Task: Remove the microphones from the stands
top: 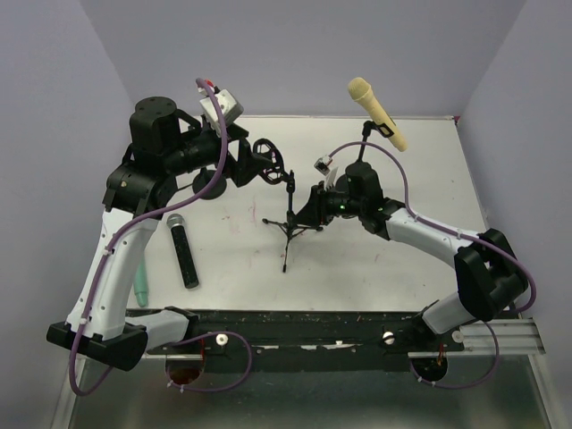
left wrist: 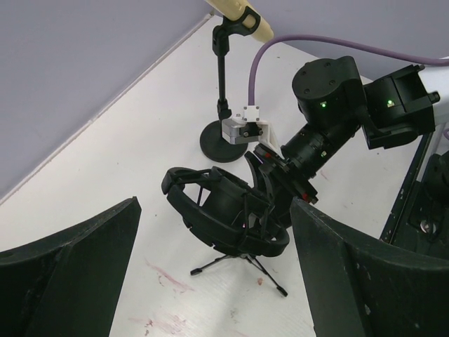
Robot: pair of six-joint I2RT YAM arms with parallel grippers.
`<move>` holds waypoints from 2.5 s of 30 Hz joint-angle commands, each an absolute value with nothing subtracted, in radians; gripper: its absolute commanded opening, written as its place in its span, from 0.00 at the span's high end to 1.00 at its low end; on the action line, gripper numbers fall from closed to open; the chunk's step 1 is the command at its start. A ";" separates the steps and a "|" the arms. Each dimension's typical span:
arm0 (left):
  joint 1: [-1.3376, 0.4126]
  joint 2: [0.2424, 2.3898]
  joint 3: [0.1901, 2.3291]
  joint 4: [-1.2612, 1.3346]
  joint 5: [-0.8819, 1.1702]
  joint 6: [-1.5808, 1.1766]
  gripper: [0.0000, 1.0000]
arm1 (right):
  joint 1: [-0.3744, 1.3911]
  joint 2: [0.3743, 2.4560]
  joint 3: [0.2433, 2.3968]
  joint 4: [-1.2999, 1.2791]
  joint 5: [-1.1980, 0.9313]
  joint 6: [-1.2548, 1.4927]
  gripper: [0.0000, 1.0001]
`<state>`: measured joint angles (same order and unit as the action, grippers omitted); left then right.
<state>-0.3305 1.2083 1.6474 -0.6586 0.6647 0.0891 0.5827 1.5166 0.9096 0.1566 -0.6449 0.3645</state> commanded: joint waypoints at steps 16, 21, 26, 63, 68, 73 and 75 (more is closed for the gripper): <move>-0.328 1.201 1.674 -0.627 0.652 0.087 0.05 | 0.578 1.522 0.940 0.057 -0.614 0.328 0.66; -0.328 1.203 1.674 -0.630 0.650 0.089 0.05 | 0.578 1.520 0.940 0.051 -0.630 0.279 0.97; -0.328 1.200 1.675 -0.630 0.647 0.091 0.05 | 0.597 1.487 0.957 -0.037 -0.516 -0.066 0.99; -0.330 1.232 1.695 -0.627 0.663 0.075 0.05 | 0.719 1.157 0.596 0.296 -0.241 -1.116 0.26; -0.330 1.232 1.723 -0.627 0.672 0.054 0.05 | 0.700 1.072 0.788 -0.191 -0.322 -0.803 0.25; -0.331 1.215 1.741 -0.591 0.716 -0.035 0.05 | 0.680 1.003 0.879 -0.438 -0.373 -0.550 0.25; -0.330 1.201 1.733 -0.569 0.745 -0.057 0.05 | 0.678 1.000 0.914 -0.506 -0.367 -0.468 0.25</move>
<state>-0.3305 1.2331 1.7142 -0.6216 0.6750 0.0250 0.6853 1.0092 0.8539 -0.1913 -0.3244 -0.7296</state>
